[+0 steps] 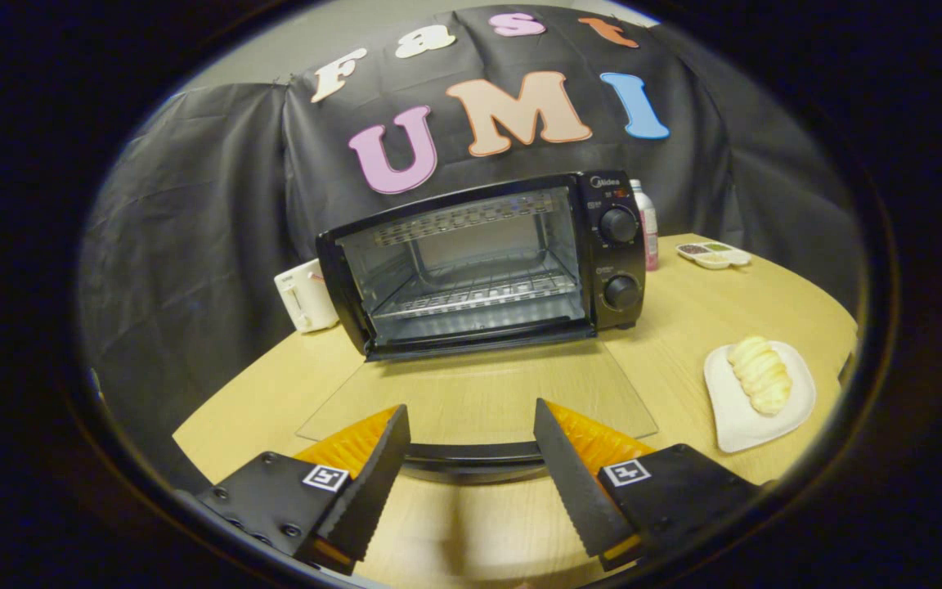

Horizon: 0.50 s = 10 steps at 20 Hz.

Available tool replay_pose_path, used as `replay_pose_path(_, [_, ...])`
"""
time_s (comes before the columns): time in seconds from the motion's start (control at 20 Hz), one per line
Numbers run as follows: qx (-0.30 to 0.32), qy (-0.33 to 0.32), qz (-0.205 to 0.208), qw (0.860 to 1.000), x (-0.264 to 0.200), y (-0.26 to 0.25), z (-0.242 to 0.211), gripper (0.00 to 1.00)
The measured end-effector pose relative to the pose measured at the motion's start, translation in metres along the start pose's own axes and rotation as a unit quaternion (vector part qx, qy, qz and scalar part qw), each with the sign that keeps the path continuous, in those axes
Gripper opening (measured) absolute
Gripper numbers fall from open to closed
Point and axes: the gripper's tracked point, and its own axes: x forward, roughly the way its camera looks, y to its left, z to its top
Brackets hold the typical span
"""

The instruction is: Open the toaster oven, put the food inside, and close the toaster oven door.

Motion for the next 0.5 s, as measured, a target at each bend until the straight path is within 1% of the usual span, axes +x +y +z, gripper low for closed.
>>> replay_pose_path(0.1, [0.018, -0.011, 0.022, 1.000, -0.011, 0.000, 0.013, 0.97])
replay_pose_path(0.15, [0.024, -0.021, 0.026, 0.999, -0.017, -0.007, 0.022, 0.97])
replay_pose_path(0.2, [0.023, -0.029, 0.021, 0.999, -0.026, -0.020, 0.030, 0.97])
replay_pose_path(0.25, [0.018, -0.041, 0.007, 0.999, -0.037, -0.037, 0.036, 0.97])
replay_pose_path(0.35, [0.004, -0.065, -0.040, 0.997, -0.059, -0.081, 0.048, 0.97])
replay_pose_path(0.5, [0.000, -0.080, -0.110, 0.991, -0.072, -0.143, 0.056, 0.97])
